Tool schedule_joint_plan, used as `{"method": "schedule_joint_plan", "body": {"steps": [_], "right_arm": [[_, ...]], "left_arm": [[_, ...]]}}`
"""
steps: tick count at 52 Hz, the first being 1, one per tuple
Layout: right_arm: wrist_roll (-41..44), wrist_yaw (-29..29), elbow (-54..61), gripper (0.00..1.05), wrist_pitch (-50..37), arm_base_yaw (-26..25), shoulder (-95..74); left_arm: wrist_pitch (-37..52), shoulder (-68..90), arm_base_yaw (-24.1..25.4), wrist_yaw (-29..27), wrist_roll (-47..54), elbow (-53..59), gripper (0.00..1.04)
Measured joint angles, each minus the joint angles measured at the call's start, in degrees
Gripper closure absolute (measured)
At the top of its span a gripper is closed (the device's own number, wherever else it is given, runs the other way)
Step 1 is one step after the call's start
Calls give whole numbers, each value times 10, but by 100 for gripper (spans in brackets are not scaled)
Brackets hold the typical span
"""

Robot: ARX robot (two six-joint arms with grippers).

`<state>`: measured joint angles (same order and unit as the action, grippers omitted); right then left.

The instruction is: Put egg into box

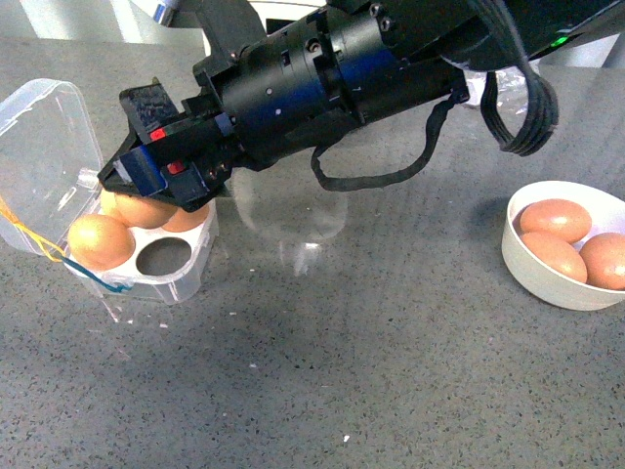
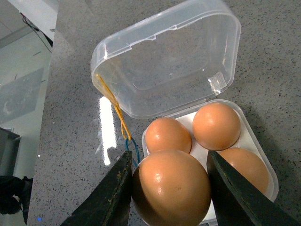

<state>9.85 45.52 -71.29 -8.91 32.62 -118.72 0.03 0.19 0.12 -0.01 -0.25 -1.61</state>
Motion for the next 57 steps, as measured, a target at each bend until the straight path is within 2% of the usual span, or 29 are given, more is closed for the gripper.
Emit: {"method": "schedule_joint_plan", "body": {"steps": [57], "right_arm": [[50, 2, -68, 65, 33, 2, -66]], "left_arm": [[0, 0, 0, 0, 0, 0, 7]]}}
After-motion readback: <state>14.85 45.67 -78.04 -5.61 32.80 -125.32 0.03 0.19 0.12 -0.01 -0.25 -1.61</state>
